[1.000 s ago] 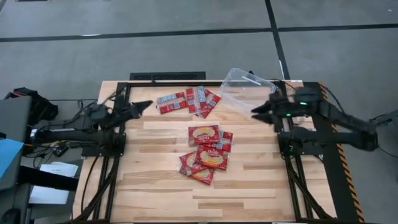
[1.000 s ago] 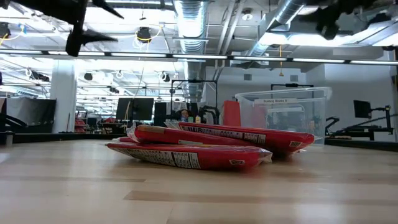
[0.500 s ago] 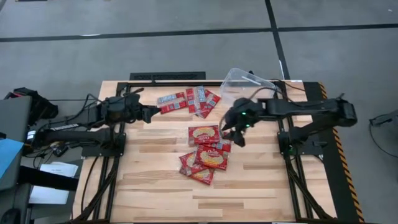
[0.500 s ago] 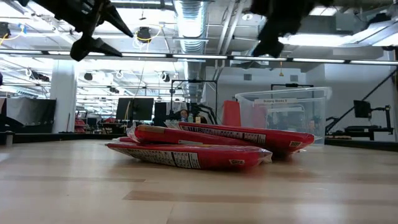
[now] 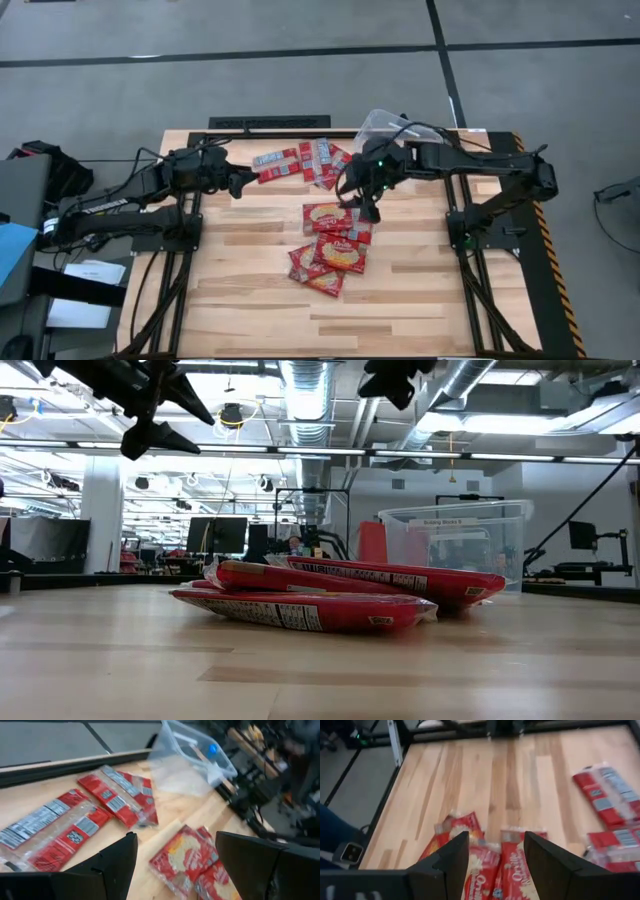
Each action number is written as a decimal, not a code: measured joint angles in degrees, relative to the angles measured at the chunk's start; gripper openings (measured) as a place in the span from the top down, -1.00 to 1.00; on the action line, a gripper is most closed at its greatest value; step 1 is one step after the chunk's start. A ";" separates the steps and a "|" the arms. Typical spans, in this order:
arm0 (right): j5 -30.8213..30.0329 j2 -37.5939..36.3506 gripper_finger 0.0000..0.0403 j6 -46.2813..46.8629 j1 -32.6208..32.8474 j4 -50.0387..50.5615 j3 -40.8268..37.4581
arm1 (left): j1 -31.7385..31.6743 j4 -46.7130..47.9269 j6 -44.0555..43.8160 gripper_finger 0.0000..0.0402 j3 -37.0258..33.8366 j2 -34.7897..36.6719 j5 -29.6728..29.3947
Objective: Sort popcorn bags into baskets
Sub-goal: Put the red popcorn bag into the transparent bin, then move the red popcorns to the center of the table
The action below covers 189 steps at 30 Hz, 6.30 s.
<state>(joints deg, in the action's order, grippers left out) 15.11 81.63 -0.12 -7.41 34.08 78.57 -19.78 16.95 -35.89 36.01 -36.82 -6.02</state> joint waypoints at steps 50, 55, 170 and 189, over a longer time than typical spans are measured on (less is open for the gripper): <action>-31.79 31.18 -0.35 -12.99 8.65 5.67 2.57 | -7.17 -7.19 9.83 -0.27 0.02 -24.32 9.34; -30.72 31.12 -0.35 -11.73 7.97 5.86 2.53 | -7.34 -7.09 10.45 -0.27 0.02 -25.24 10.14; -26.99 5.79 0.18 -12.58 -31.40 22.30 -5.39 | -7.34 -7.49 9.13 -0.27 0.02 -25.15 0.63; -28.30 10.61 -0.02 -11.90 -5.44 -4.83 1.11 | -7.34 -7.46 9.15 -0.27 0.02 -25.15 0.66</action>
<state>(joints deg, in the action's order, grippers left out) -13.19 92.24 -12.03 -12.85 29.25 79.68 -27.11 9.49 -26.74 36.03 -61.98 -5.36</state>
